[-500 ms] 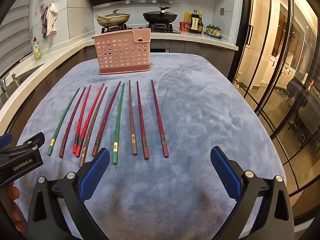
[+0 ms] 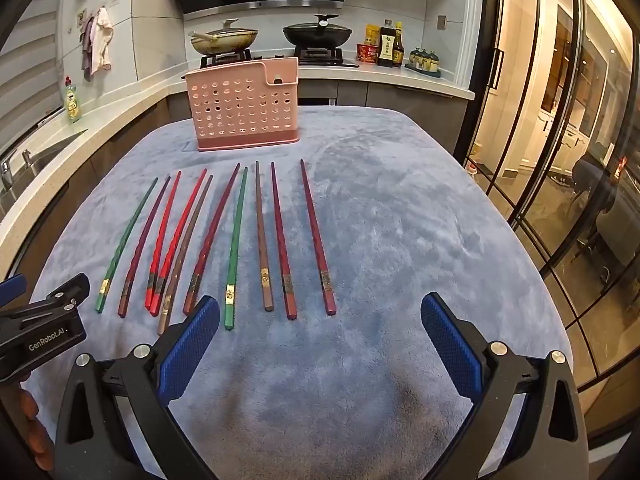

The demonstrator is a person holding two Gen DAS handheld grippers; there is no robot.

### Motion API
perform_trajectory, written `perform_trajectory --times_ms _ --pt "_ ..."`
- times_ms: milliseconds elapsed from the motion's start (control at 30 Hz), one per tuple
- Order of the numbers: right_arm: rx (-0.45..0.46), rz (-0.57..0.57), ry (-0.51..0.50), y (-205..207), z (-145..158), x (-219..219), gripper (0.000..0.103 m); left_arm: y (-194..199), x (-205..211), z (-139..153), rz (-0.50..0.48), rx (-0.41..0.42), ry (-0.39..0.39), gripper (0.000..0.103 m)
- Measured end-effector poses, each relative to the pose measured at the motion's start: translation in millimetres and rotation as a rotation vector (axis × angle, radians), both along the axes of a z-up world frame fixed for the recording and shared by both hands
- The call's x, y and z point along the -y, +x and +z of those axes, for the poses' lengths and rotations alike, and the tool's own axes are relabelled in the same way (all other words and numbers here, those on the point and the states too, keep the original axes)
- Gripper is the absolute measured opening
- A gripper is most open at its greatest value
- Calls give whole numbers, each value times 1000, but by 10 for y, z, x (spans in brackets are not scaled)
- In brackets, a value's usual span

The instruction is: Organize utensils

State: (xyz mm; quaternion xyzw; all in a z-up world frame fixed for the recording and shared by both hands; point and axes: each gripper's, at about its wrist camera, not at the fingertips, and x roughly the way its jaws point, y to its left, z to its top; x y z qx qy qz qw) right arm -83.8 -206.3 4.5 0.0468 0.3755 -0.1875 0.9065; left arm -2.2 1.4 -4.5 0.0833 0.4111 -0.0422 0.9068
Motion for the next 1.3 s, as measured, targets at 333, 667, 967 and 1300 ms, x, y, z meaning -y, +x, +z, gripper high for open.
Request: perform_trajectory --times_ms 333,667,967,1300 --pt "3 -3 11 -13 -19 14 96 15 -22 -14 22 -23 -7 96" --pt "-4 -5 19 -19 -30 10 96 0 -16 -16 2 -13 0 96" --pt "-3 -5 21 -20 -27 8 96 -16 -4 4 -3 1 2 96" --pt "-1 -6 22 -17 -32 3 96 -37 1 21 -3 7 1 96"
